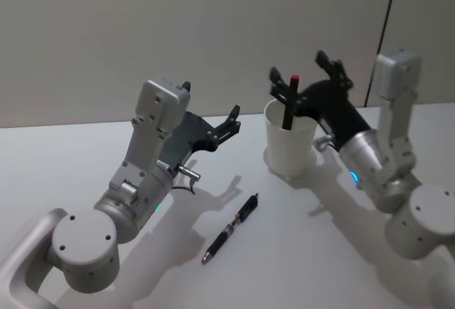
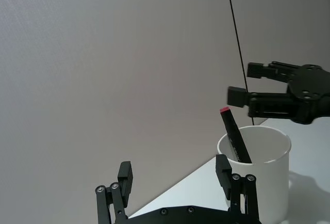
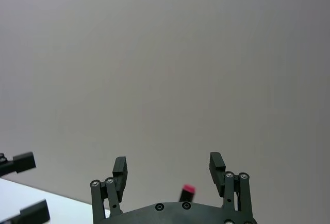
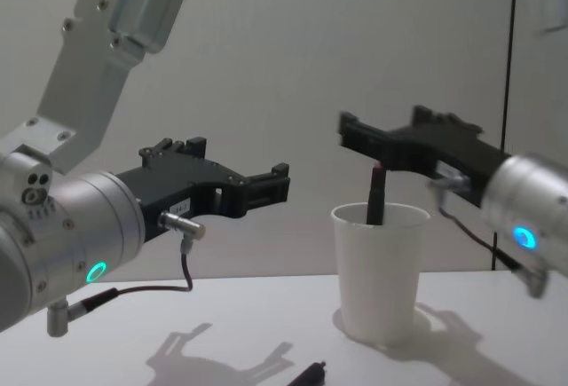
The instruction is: Place the pen into the pen holder.
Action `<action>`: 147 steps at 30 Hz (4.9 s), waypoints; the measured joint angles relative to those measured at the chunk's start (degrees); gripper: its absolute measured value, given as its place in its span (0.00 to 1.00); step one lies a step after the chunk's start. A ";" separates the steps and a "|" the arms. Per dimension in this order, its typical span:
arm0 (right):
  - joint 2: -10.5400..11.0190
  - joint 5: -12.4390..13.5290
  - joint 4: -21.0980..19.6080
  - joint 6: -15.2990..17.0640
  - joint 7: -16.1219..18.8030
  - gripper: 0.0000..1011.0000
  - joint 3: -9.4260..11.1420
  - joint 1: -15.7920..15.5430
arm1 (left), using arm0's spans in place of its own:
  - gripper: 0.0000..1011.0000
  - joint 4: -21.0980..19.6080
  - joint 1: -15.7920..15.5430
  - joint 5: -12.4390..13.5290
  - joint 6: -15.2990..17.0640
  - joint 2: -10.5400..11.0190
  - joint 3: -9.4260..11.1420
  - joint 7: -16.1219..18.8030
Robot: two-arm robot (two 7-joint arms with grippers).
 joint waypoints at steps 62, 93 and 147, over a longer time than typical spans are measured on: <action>15.59 7.34 -22.44 12.63 -8.04 0.99 3.18 -17.93 | 0.99 -3.87 3.22 -4.43 0.57 3.02 -0.88 -2.14; 15.59 7.31 -22.44 12.63 -8.04 0.99 3.19 -17.92 | 0.99 -13.64 9.67 -13.64 11.87 12.70 -3.09 -13.78; 15.59 7.31 -22.44 12.63 -8.04 0.99 3.19 -17.92 | 0.99 -12.69 9.27 -8.31 33.52 7.77 0.36 -8.11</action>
